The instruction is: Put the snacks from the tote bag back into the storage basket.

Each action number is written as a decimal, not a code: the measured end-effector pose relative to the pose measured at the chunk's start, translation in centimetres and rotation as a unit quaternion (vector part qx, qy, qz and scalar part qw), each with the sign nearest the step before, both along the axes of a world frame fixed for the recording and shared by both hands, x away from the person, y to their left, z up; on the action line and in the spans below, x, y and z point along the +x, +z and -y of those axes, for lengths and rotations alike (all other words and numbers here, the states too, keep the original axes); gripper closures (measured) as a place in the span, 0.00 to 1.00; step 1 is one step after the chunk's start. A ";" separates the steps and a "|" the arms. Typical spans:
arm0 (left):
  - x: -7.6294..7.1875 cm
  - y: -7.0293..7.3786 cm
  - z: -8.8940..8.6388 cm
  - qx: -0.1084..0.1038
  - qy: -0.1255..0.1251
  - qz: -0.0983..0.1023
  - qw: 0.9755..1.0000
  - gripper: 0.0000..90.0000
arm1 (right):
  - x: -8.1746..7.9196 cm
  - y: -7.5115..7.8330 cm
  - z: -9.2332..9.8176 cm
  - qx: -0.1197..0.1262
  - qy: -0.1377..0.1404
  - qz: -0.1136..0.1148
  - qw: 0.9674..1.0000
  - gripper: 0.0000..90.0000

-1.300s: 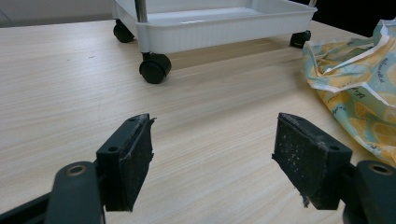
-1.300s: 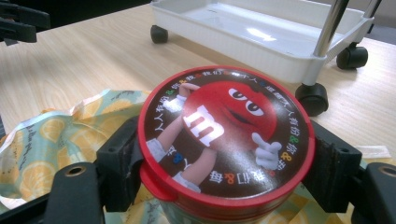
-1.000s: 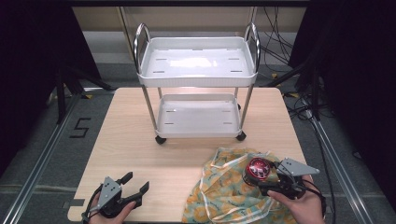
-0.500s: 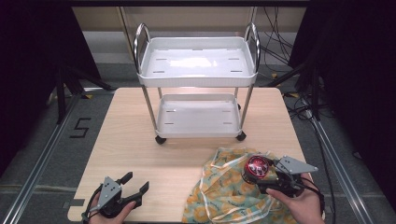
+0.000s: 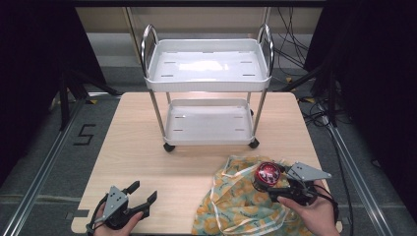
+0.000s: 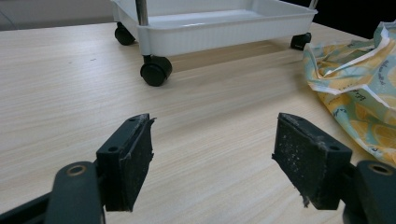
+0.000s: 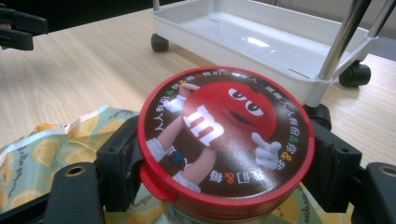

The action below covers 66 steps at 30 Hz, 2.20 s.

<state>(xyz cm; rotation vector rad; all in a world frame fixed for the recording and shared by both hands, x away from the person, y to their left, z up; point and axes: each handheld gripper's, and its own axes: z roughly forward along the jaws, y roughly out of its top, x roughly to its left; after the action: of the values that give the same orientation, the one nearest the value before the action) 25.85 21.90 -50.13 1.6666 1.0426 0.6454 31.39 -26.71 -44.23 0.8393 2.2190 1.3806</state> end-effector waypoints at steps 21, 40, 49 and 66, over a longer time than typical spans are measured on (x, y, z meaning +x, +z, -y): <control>0.0 0.0 0.1 -0.006 0.003 0.002 1.000 0.31 | 0.5 0.7 -1.3 -0.001 0.008 0.004 1.000 0.29; 0.1 -0.1 0.0 -0.009 -0.001 0.007 1.000 0.31 | 1.0 1.0 -2.3 -0.001 0.020 0.010 1.000 0.29; 0.1 -0.1 0.0 -0.009 0.000 0.008 1.000 0.30 | 1.2 1.1 -3.1 0.003 0.024 0.012 1.000 0.29; 0.1 -0.1 0.0 -0.010 0.002 0.009 1.000 0.30 | 1.8 1.8 -4.5 0.007 0.035 0.021 0.999 0.29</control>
<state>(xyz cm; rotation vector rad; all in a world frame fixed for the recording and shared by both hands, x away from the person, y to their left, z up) 25.90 21.87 -50.21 1.6394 1.0372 0.6488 33.14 -22.26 -42.39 0.7373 2.2269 1.4347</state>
